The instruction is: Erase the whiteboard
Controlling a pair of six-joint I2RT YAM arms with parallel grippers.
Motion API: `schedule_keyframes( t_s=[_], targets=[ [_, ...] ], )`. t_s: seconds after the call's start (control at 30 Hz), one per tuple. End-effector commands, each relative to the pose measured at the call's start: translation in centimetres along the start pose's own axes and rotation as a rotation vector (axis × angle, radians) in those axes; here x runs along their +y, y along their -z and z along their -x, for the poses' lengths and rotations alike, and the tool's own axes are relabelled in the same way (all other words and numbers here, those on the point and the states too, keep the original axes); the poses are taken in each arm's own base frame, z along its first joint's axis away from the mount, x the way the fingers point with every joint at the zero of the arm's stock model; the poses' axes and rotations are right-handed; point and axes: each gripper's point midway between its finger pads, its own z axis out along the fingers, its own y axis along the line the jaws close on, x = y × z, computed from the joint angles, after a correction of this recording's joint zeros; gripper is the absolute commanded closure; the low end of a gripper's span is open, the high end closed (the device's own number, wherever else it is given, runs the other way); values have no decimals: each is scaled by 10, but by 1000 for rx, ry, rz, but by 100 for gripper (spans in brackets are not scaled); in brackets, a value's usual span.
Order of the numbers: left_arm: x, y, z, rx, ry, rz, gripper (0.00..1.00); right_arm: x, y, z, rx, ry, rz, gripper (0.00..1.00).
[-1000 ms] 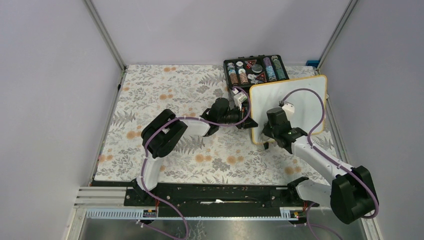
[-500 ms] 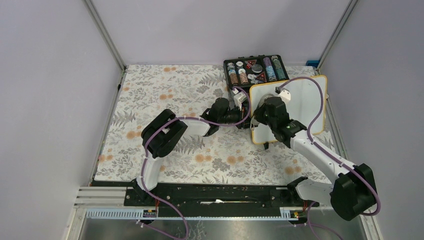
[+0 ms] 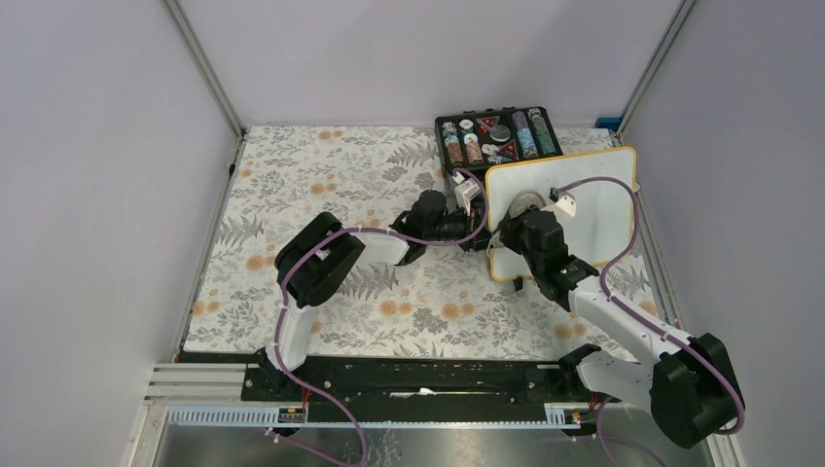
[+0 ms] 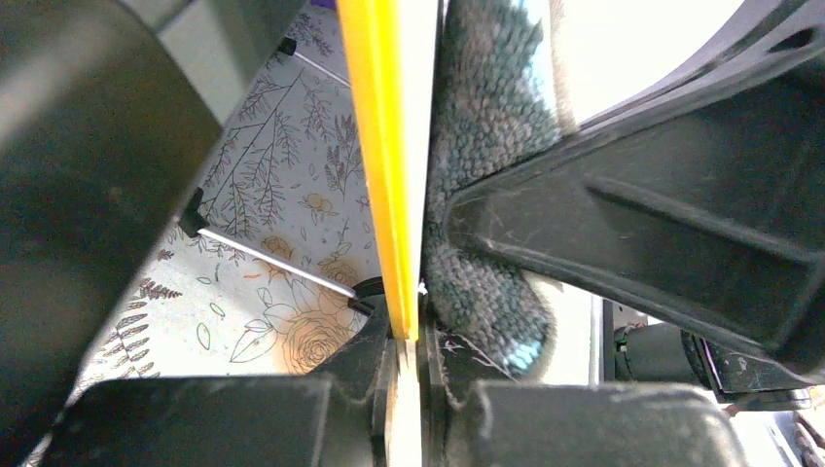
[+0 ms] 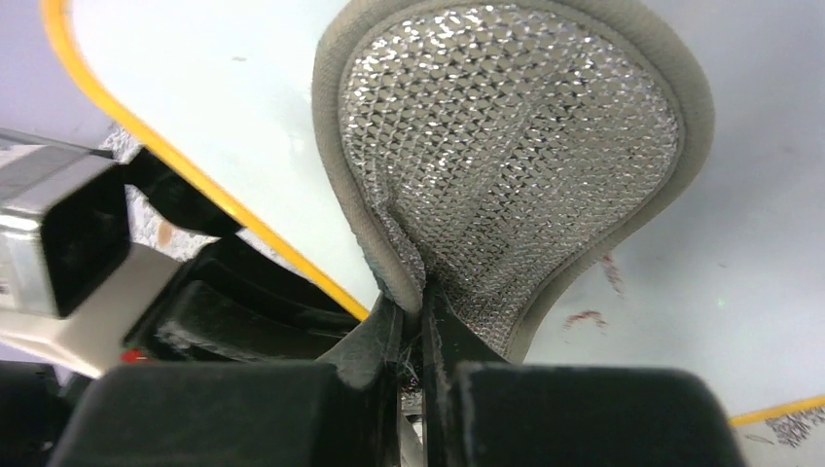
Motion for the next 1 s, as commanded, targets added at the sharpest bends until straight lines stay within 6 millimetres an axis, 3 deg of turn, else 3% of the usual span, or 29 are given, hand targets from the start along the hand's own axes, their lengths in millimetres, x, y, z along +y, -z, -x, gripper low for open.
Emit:
schedule_keyframes(
  t_s=[0.0, 0.13, 0.33, 0.4, 0.53, 0.7, 0.83, 0.97],
  targets=[
    [82, 19, -59, 129, 243, 298, 100, -110, 9, -59, 150, 62, -322, 100],
    [83, 20, -59, 130, 244, 300, 100, -131, 21, -65, 151, 37, -348, 100],
    [83, 20, -59, 129, 242, 302, 100, -146, 31, -47, 110, 47, -402, 100],
    [83, 20, -59, 129, 241, 303, 100, -142, 29, -39, 99, 44, -392, 100],
    [83, 20, -59, 129, 241, 303, 100, -100, 16, -19, 105, 64, -266, 100],
    [84, 19, -60, 130, 241, 305, 100, -28, -6, 15, 105, 46, -82, 100],
    [84, 19, -60, 131, 241, 306, 100, 23, -10, 45, 50, 62, 9, 100],
    [84, 19, -60, 133, 240, 307, 100, 47, -8, 86, -59, 63, 33, 100]
  ],
)
